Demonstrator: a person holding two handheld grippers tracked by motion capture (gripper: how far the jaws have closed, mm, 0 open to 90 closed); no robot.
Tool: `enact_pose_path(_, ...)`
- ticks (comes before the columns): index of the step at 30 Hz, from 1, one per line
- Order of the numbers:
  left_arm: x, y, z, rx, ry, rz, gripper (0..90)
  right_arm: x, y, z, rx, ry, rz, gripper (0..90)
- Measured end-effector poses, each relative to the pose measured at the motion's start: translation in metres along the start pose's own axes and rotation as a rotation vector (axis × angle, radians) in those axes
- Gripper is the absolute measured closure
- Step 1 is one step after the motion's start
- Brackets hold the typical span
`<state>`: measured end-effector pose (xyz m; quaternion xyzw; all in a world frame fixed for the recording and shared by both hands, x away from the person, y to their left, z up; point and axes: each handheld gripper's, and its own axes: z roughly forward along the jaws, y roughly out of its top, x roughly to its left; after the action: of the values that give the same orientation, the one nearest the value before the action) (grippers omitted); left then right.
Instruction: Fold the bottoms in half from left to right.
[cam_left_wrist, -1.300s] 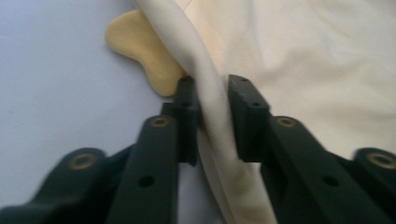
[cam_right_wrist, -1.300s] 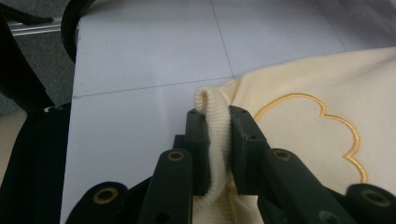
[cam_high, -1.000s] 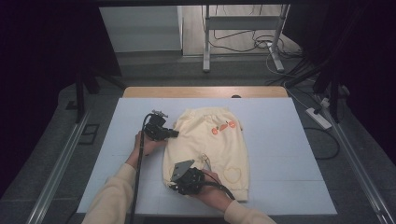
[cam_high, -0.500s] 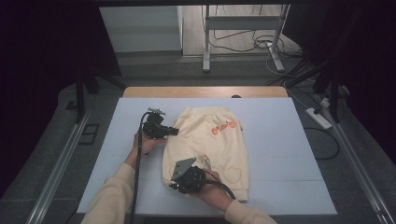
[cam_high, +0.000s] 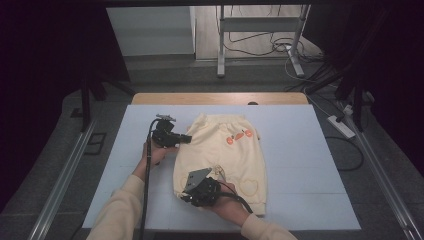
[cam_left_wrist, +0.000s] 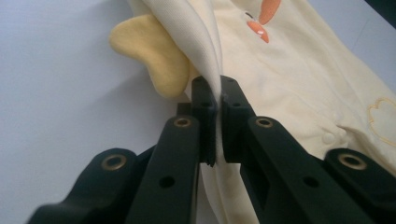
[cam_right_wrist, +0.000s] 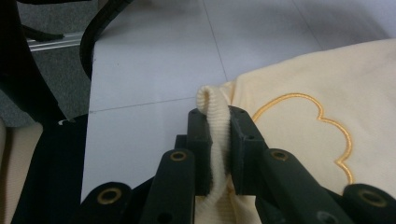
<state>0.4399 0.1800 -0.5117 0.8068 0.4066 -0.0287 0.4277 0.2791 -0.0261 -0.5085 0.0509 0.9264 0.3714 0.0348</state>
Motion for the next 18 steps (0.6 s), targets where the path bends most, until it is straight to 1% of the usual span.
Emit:
enact_pose_path(7, -0.003, 0.003, -0.005, -0.017, -0.013, 0.002, 86.1, 0.0, 0.002, -0.005, -0.025, 0.004, 0.006, 79.8)
enact_pose_path(9, -0.004, 0.004, -0.007, -0.027, -0.016, 0.001, 86.2, 0.0, 0.004, -0.006, -0.035, 0.009, 0.015, 79.8)
enact_pose_path(14, -0.007, 0.006, -0.01, -0.033, -0.022, 0.009, 86.2, 0.001, 0.006, -0.008, -0.043, 0.008, 0.008, 79.8)
enact_pose_path(17, -0.006, 0.005, -0.011, -0.038, -0.024, 0.003, 86.2, 0.001, 0.006, -0.008, -0.043, 0.01, 0.009, 79.9)
enact_pose_path(18, -0.006, 0.006, -0.014, -0.05, -0.026, -0.002, 86.2, 0.001, 0.007, -0.007, -0.046, 0.011, 0.013, 80.0)
